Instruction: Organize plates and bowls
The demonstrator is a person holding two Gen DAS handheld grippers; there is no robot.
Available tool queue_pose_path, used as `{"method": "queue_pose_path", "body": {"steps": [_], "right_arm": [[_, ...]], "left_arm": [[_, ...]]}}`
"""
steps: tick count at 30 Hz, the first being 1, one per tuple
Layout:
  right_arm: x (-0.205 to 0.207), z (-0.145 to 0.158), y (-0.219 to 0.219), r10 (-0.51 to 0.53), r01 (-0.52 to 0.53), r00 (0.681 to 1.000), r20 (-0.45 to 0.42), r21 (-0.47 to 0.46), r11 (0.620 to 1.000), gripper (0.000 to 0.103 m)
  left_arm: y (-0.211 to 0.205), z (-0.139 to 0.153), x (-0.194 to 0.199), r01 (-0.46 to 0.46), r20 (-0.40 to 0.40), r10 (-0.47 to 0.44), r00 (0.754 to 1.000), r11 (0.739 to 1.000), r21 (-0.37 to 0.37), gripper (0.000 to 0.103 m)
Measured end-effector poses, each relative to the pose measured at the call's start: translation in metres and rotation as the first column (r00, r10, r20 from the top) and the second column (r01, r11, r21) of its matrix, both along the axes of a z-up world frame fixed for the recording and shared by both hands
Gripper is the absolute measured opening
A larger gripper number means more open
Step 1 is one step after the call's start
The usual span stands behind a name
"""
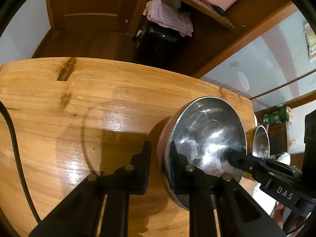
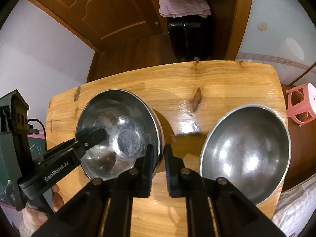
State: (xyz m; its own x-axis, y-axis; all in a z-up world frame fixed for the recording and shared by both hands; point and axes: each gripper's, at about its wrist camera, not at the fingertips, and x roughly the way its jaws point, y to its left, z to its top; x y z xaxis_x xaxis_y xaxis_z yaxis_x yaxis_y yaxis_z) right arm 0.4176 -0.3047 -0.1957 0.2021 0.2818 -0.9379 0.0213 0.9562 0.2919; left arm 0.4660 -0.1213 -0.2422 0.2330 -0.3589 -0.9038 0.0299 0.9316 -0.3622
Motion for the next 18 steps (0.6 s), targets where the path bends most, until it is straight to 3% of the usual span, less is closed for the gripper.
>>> {"method": "queue_pose_path", "body": {"steps": [14,18], "right_arm": [[-0.033,0.011,-0.008,-0.008,0.007,0.999,-0.031,-0.041,0.999,0.008],[-0.042,0.009,-0.01,-0.014,0.012,0.999,-0.048,-0.047,0.999,0.008]], "left_arm": [[-0.012,0.031,-0.036,0.088,0.021,-0.089,0.996,0.995,0.057,0.009],[-0.014,0.023,-0.048,0.094,-0.036,-0.092,0.995,0.993,0.072,0.009]]}}
